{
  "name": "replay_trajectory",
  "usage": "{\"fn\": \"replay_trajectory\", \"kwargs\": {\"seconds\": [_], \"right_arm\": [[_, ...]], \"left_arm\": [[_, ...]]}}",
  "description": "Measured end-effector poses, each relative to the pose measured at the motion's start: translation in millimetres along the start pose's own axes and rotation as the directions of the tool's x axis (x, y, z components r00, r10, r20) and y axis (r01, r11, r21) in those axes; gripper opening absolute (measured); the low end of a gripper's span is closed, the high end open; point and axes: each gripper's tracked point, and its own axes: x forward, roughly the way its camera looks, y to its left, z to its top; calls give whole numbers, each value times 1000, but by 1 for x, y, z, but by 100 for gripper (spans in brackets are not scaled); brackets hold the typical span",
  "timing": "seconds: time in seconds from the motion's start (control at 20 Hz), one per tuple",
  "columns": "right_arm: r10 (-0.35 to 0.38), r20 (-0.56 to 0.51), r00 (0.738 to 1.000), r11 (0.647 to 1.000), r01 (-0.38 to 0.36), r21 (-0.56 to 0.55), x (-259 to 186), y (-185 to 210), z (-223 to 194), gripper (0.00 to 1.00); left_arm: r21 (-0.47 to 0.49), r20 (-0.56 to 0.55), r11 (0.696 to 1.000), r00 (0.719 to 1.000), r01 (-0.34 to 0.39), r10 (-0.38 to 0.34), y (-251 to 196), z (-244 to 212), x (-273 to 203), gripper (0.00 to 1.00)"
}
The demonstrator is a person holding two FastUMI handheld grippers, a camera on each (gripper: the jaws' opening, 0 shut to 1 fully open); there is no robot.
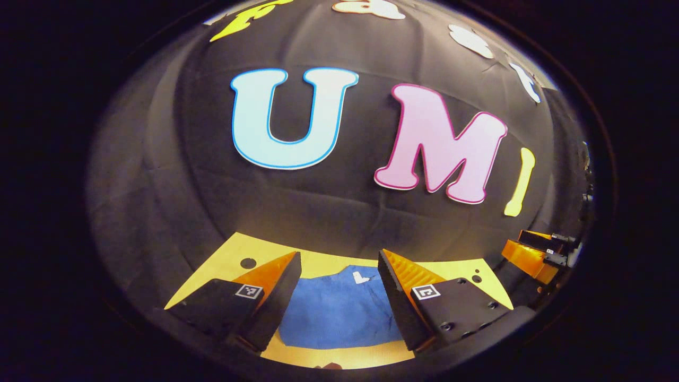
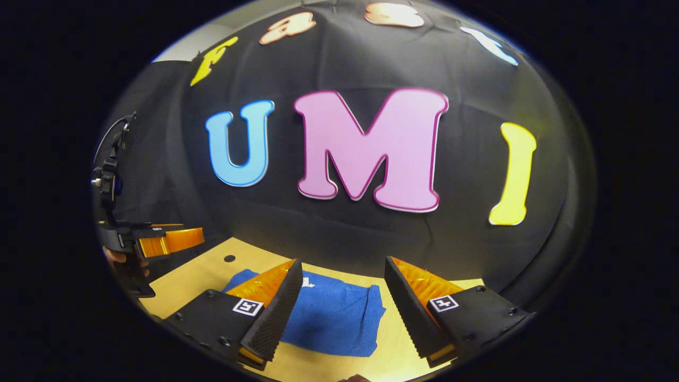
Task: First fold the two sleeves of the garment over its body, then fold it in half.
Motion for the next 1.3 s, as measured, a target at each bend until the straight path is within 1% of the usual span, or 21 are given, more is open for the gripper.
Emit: {"fn": "replay_trajectory", "kwargs": {"seconds": [0.05,0.15,0.2,0.25,0.3,0.35,0.4,0.45,0.5,0.55,0.6,0.65,0.7,0.75,0.8,0.85,0.95,1.0,1.05,1.25,1.3], "right_arm": [[-8,45,999,1000,9,-5,-21,-1,12,98],[-25,104,994,999,29,-33,-60,2,28,97],[-27,115,993,999,32,-44,-78,6,33,97],[-28,128,991,999,34,-39,-94,10,31,97],[-36,152,988,999,41,-31,-111,15,34,97],[-53,188,981,997,61,-37,-128,16,37,91],[-67,205,977,996,79,-48,-148,18,38,98],[-71,213,974,995,83,-51,-164,22,33,94],[-68,221,973,996,80,-50,-179,29,30,95],[-65,216,974,996,76,-45,-194,34,27,99],[-64,209,976,996,75,-43,-208,37,22,96],[-74,204,976,996,84,-38,-222,38,20,96],[-86,213,973,995,95,-33,-236,37,21,96],[-98,221,970,994,107,-28,-248,37,21,100],[-105,231,967,993,114,-26,-260,38,22,99],[-111,235,966,992,120,-24,-269,39,21,95],[-110,234,966,993,117,-15,-284,42,20,95],[-105,238,966,994,110,-7,-290,45,19,96],[-103,236,966,994,105,4,-295,46,17,96],[-82,233,969,997,81,13,-302,46,3,96],[-80,219,973,997,81,5,-301,43,-2,99]], "left_arm": [[21,43,1000,999,12,-12,-10,5,-16,84],[61,119,998,993,6,-13,-23,11,-55,84],[68,159,998,987,0,-10,-30,12,-73,86],[67,195,998,981,2,-16,-38,13,-93,84],[62,228,998,973,21,-35,-46,12,-114,84],[61,249,997,966,49,-63,-58,10,-135,82],[64,263,996,962,60,-75,-67,3,-156,82],[65,259,996,963,62,-77,-70,-3,-173,80],[64,253,996,965,58,-72,-68,-9,-191,80],[62,251,997,966,53,-67,-68,-12,-205,80],[61,262,997,962,56,-70,-67,-15,-220,80],[61,278,996,957,65,-80,-69,-17,-234,82],[72,290,994,952,78,-96,-71,-21,-245,82],[88,290,993,952,75,-97,-70,-27,-256,80],[105,294,992,951,69,-97,-67,-32,-266,80],[120,297,991,950,67,-100,-69,-36,-275,81],[126,295,990,950,67,-102,-74,-43,-287,82],[118,301,991,948,68,-101,-74,-43,-293,84],[111,301,992,949,67,-98,-75,-44,-296,80],[127,322,992,945,21,-61,-67,-40,-306,80],[123,323,992,945,6,-46,-66,-40,-305,80]]}}
